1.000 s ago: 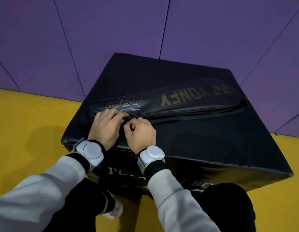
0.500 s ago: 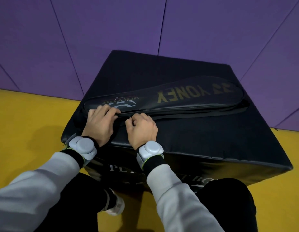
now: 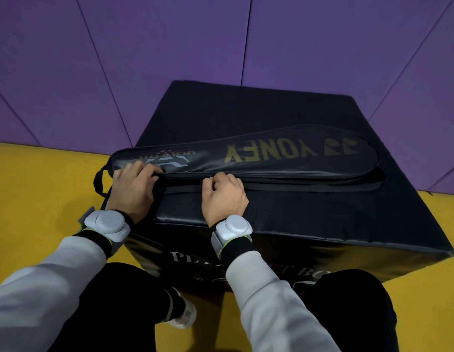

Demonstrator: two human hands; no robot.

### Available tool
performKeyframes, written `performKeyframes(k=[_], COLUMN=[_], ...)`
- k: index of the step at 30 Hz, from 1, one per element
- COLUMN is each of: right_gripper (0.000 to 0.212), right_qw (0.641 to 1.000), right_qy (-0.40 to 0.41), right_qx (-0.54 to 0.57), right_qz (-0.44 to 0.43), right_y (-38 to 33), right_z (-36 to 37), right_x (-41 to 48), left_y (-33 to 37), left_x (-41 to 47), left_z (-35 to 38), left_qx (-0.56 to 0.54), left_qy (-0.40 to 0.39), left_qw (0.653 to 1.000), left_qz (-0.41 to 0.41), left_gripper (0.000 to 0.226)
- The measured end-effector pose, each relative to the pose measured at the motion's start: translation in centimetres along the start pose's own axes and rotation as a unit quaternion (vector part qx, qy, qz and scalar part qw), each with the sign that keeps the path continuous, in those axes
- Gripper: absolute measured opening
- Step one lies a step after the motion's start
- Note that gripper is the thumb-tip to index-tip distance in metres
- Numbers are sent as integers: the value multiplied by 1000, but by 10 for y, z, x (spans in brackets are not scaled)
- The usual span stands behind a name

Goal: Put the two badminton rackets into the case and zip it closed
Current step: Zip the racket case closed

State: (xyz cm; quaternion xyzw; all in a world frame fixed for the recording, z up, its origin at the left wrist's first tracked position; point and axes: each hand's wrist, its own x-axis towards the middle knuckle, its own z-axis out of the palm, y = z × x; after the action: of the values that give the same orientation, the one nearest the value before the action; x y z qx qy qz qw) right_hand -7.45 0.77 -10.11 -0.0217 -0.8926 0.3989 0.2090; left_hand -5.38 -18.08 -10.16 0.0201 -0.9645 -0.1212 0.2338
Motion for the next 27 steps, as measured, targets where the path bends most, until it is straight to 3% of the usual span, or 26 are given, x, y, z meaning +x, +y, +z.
performKeyframes(k=[6,13,17,27], right_gripper=[22,25,25,33], right_qw=[996,983,975,976], right_qy=[-67,-113,-123,-120], right_qx=[-50,-115,-141,-166], right_qz=[-23,-85,-120,-80], right_y=[7,20,17,62], right_z=[-4,-24,-27,-68], right_x=[4,19,24,48], left_y=[32,86,99,98], left_x=[-5,9,14,14], left_z=[1,21,30,34], left_qx=[4,-10,-17,6], left_qy=[28,-15,-43,-29], left_qw=[999,997,997,999], left_qz=[19,73,55,38], left_gripper=[24,31,31,41])
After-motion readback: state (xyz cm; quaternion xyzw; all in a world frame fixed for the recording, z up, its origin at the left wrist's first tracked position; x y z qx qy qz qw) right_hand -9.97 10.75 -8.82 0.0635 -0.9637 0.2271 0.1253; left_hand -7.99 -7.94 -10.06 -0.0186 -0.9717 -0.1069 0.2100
